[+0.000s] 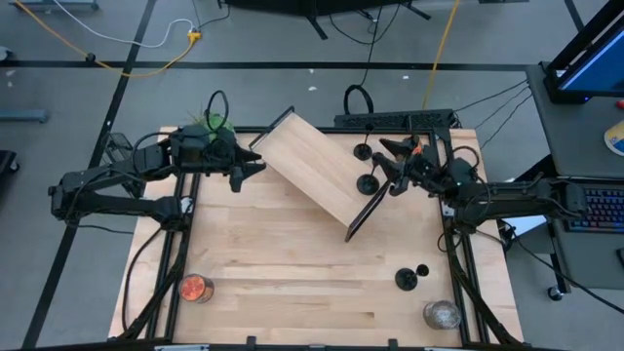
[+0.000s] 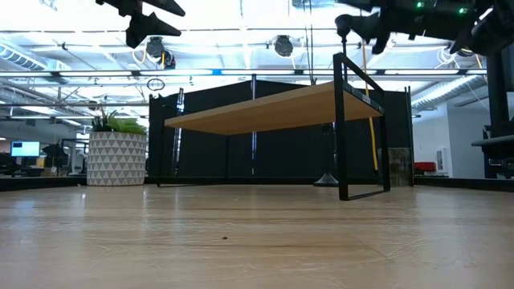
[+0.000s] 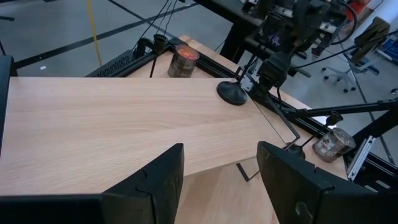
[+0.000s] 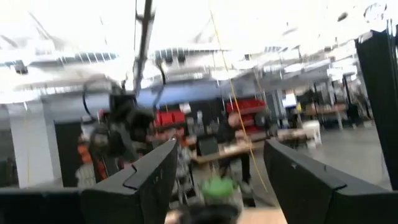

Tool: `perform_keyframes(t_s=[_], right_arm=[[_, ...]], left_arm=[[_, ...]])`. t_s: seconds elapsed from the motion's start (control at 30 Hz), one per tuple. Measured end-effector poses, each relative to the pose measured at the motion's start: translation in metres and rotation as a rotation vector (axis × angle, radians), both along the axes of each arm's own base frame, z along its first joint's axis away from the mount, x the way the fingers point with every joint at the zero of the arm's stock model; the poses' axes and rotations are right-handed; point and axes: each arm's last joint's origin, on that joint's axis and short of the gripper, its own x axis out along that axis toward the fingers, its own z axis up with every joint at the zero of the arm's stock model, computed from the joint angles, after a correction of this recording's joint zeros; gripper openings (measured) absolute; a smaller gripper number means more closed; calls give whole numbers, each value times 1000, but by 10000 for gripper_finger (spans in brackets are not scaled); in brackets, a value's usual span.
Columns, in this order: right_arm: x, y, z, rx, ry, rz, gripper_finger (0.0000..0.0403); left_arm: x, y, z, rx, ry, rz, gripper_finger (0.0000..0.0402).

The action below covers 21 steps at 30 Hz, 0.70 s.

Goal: Pick & Place candle stick holders
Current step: Put the top black candle holder on the shelf

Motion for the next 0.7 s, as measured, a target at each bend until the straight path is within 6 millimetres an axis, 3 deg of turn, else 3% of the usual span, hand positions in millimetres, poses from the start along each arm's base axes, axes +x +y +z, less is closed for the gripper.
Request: perform_keyframes(t_s=[0.13,0.27,0.47,0.7], right_arm=[[-6,1,10,-40,-95,-15,231],[-12,-3,12,-14,-102,-195,230],[-9,-22,9,115,60,-413,226],[-9,-54,38,348,311,-525,226]], left_arm=[[0,0,0,1,-1,0,209],[0,0,0,0,-3,0,209],[0,0,0,-18,-7,6,209],[0,0,0,-31,-10,-1,209]])
